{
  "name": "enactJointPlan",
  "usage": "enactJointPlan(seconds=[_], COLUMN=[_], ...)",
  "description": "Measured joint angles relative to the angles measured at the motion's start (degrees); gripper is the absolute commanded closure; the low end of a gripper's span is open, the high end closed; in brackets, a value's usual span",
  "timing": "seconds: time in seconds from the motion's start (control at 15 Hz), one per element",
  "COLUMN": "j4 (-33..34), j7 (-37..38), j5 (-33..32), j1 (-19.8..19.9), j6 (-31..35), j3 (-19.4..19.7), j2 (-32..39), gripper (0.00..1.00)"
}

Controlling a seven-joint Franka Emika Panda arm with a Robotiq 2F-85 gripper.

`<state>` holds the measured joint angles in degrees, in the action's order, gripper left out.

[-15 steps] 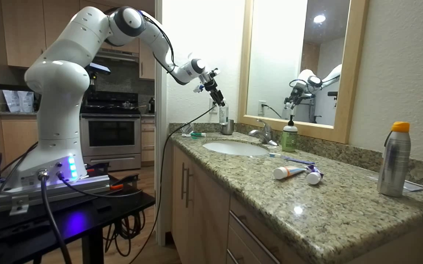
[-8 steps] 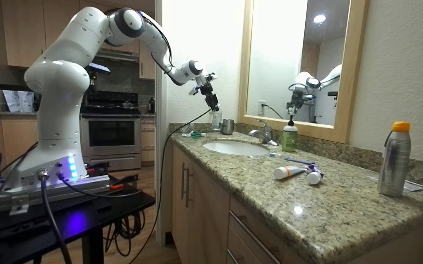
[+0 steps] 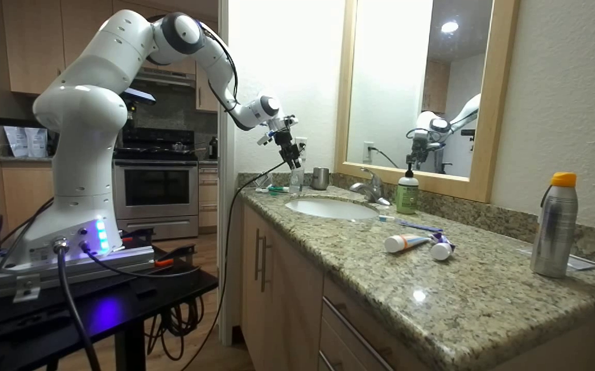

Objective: Move the clear bottle forward

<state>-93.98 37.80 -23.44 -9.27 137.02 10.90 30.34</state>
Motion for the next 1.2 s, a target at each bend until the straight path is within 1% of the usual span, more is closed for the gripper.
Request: enactJointPlan(seconds=[0.13,0.27,0.6,0.8,0.93,1.0,1.07,1.13,1.2], j4=[-1.0,-2.5,-5.5,-5.9,-5.9,-5.9,-5.9,-5.9,-5.9], j7=[-1.4,-3.5,-9.6,-10.4,-10.4,-10.4,-10.4,-10.4,-10.4], j5=[0.0,1.2,7.9,9.9,10.5,10.5,10.5,10.5,10.5], j1=[-0.1,0.0,0.4,0.6,0.9,1.0,1.2,1.2,1.2], j6=[0.1,0.6,1.9,2.0,2.3,2.4,2.5,2.5,2.5], j3=[-0.3,-1.1,-3.6,-3.8,-3.8,-3.7,-3.7,-3.6,-3.5], j2=[-0.7,-1.8,-4.3,-4.7,-4.7,-4.7,-4.7,-4.7,-4.7], gripper=[0.66,0.66,0.66,0.66,0.16,0.14,0.09,0.01,0.0])
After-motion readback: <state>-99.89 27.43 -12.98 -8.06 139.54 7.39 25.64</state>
